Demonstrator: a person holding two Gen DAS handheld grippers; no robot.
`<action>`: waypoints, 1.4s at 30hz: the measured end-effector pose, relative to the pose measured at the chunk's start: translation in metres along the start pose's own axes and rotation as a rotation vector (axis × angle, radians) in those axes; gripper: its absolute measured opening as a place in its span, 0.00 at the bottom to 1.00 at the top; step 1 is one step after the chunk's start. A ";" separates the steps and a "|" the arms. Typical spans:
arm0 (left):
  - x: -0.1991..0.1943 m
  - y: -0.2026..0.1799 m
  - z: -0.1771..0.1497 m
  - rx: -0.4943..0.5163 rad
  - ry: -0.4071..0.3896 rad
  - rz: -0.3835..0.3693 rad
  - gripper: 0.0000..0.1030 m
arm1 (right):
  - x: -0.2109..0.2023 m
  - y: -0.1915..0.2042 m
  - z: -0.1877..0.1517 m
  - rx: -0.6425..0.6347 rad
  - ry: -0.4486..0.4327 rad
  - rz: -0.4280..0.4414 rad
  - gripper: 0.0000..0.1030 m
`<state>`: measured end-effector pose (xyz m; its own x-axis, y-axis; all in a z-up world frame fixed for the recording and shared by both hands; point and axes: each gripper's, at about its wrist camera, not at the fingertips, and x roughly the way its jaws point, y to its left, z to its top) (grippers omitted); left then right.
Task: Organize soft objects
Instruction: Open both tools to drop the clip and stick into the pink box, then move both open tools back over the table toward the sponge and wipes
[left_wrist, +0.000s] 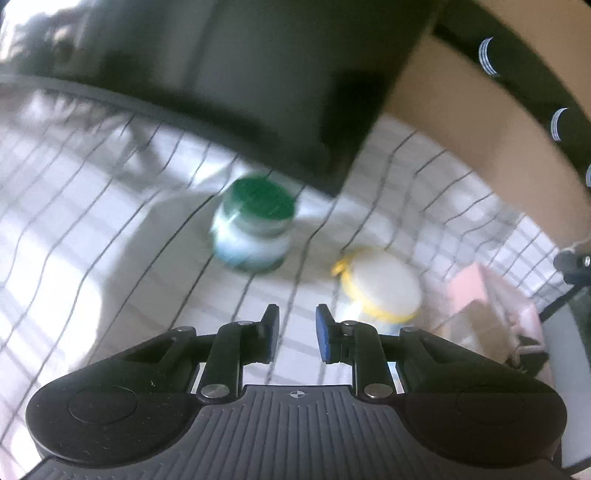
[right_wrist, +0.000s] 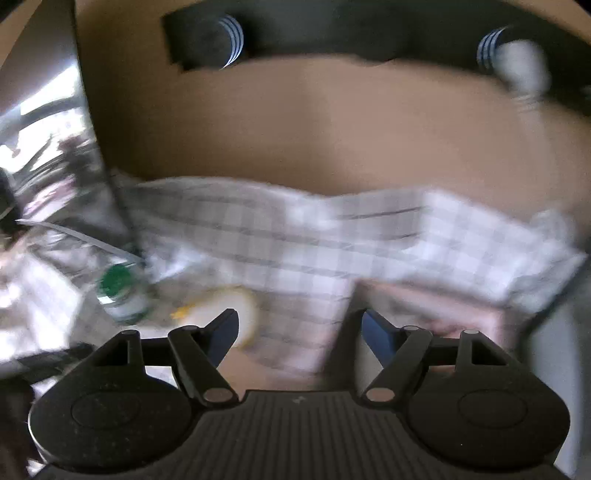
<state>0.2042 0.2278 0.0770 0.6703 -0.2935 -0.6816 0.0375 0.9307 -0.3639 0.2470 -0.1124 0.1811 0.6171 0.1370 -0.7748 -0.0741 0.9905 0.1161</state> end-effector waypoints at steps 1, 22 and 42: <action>0.000 0.005 -0.003 -0.003 0.010 -0.004 0.23 | 0.010 0.010 0.004 0.007 0.035 0.031 0.72; -0.002 0.075 -0.034 -0.029 0.121 -0.140 0.23 | 0.258 0.043 0.062 0.109 0.538 -0.076 0.72; 0.016 0.036 -0.019 0.051 0.127 -0.171 0.23 | 0.202 0.175 -0.003 -0.328 0.677 0.309 0.42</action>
<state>0.2021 0.2526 0.0404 0.5519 -0.4707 -0.6884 0.1827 0.8737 -0.4509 0.3567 0.0888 0.0429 -0.0688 0.2798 -0.9576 -0.4540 0.8459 0.2798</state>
